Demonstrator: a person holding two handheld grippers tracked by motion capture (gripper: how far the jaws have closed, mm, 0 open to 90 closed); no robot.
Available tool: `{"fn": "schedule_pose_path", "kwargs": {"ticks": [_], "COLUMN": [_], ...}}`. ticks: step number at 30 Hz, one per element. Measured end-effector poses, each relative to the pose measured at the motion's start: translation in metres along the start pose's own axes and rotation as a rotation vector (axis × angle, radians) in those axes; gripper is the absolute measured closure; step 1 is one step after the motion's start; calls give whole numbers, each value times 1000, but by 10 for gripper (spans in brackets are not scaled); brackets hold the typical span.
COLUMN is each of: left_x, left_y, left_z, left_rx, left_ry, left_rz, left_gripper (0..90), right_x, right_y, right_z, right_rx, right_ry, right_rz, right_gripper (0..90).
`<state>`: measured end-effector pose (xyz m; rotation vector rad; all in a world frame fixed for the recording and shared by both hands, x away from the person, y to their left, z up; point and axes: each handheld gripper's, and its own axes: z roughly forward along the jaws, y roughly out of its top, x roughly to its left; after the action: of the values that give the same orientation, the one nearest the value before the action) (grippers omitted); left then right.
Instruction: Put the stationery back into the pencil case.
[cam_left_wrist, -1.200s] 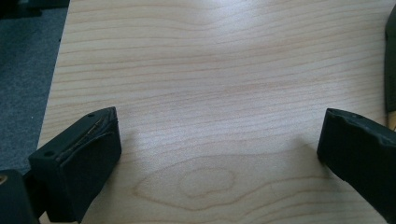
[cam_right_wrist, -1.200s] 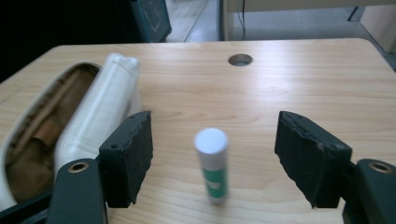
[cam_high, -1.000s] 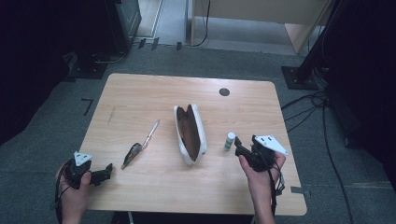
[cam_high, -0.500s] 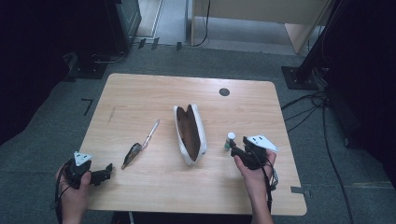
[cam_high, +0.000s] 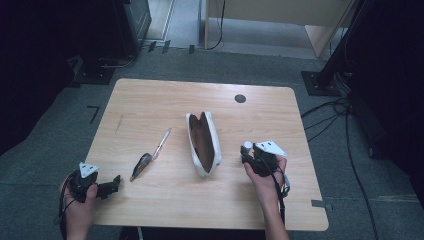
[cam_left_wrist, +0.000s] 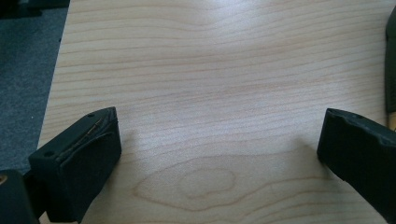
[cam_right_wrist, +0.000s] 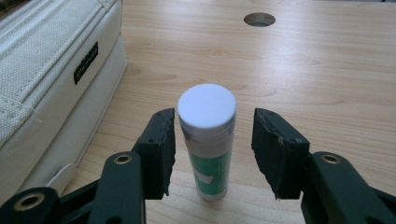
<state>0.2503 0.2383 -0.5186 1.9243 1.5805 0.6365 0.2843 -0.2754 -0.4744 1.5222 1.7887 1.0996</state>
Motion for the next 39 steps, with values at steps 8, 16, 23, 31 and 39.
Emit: {"fn": "schedule_pose_path", "kwargs": {"ticks": [8,16,23,31,39], "left_x": [0,0,0,0,0], "left_y": [0,0,0,0,0], "left_z": [0,0,0,0,0], "left_rx": [0,-1,0,-1,0], "left_ry": [0,0,0,0,1], "left_rz": [0,-1,0,-1,0], "left_gripper": [0,0,0,0,0], "right_x": [6,6,9,22,30], "right_y": [0,2,14,32,45], "right_z": [4,0,-13,-30,-40], "right_rx": [-7,-18,-56,-84,-95], "right_ry": [-36,-42,14,62,91], "right_rz": [-44,-68,-59,-76,-75], "right_gripper": [638,651,651,651,651]}}
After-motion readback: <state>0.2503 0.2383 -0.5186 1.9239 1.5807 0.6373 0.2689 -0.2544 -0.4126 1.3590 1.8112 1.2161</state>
